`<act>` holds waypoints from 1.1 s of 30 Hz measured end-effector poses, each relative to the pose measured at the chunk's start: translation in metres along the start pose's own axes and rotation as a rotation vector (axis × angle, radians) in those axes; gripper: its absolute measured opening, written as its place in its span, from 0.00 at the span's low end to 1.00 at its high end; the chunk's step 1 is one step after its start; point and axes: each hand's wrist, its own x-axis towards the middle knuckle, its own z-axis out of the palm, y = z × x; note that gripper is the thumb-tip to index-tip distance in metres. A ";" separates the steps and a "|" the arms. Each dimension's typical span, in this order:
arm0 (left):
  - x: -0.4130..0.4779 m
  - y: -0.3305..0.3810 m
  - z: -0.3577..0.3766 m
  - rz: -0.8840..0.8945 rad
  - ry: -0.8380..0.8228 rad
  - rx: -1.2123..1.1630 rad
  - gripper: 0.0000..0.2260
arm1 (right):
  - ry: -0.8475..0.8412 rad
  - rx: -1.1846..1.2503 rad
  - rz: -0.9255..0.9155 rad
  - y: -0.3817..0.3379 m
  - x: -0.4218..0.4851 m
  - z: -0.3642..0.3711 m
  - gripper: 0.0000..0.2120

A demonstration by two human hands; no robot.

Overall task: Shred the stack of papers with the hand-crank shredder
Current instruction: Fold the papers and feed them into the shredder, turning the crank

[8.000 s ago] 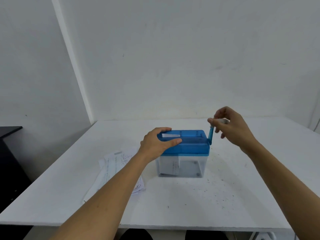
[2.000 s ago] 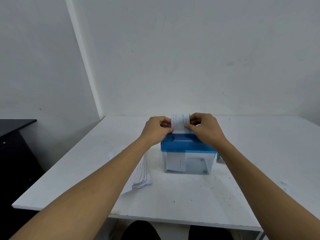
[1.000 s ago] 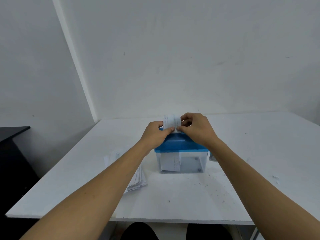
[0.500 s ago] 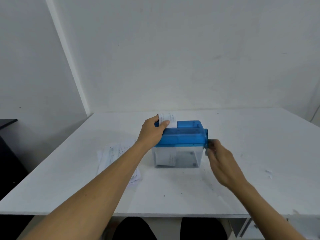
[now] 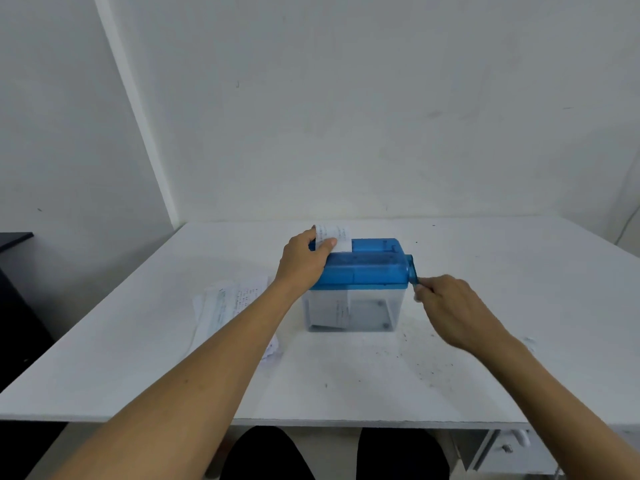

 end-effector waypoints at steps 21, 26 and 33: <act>0.000 -0.003 -0.004 0.015 -0.005 -0.041 0.11 | 0.090 -0.340 0.078 -0.044 0.096 -0.054 0.17; 0.000 -0.005 -0.004 0.021 0.009 -0.051 0.05 | 0.389 -0.089 -0.037 -0.040 0.122 -0.033 0.24; -0.001 -0.006 -0.004 0.021 -0.014 -0.067 0.05 | 0.245 0.494 0.113 -0.028 0.159 -0.009 0.20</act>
